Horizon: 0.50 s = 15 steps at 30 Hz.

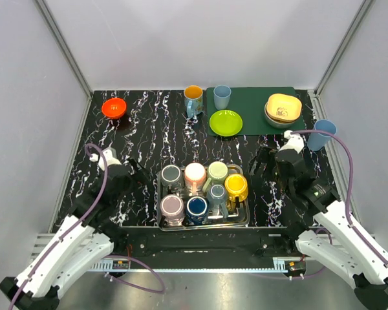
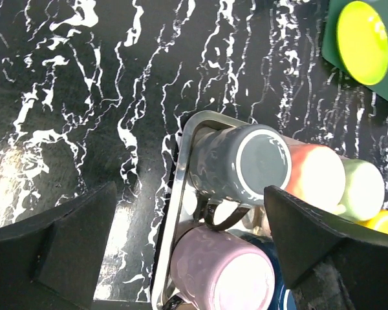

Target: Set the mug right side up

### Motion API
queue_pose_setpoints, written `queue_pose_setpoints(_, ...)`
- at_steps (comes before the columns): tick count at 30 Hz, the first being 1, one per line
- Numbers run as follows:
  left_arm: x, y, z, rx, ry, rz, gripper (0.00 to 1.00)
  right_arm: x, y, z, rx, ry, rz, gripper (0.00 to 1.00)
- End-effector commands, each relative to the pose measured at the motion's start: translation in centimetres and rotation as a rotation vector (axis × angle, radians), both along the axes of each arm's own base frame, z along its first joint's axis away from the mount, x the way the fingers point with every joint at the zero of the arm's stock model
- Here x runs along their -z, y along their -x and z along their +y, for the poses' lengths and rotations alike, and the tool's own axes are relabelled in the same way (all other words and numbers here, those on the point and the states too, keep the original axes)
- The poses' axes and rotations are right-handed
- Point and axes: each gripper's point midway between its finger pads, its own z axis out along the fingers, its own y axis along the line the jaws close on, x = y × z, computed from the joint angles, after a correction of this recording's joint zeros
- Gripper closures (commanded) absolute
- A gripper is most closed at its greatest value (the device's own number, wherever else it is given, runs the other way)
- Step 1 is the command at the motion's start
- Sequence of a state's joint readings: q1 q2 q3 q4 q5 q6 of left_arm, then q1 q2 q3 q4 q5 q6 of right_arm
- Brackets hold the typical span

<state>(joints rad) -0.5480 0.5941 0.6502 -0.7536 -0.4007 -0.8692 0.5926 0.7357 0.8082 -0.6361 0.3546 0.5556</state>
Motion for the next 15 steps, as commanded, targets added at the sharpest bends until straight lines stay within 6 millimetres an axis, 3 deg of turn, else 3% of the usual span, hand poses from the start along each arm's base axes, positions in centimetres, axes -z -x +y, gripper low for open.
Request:
queue_pose_setpoints(1, -1.5, -0.6, -1.6, 0.108, 0.039, -0.113, 0.01, 1.5, 0.1, 0.8, -0.059, 0.073, 0.119, 0.0)
queue_pose_setpoints(5, -0.7, -0.5, -2.4, 0.147, 0.049, -0.091, 0.01, 4.0, 1.9, 2.7, -0.155, 0.118, 0.26, 0.02)
queue_pose_setpoints(7, -0.2, -0.6, -2.4, 0.143, 0.046, -0.072, 0.01, 4.6, 2.5, 2.1, -0.118, 0.182, 0.268, 0.03)
queue_pose_setpoints(8, 0.2, -0.4, -2.5, 0.145, 0.047, -0.059, 0.01, 4.7, 3.3, 2.7, -0.148, 0.207, 0.269, 0.04)
queue_pose_setpoints(15, 1.3, -0.4, -3.4, 0.157, 0.095, -0.04, 0.02, 6.0, 6.3, 3.6, -0.116, 0.289, 0.371, 0.26)
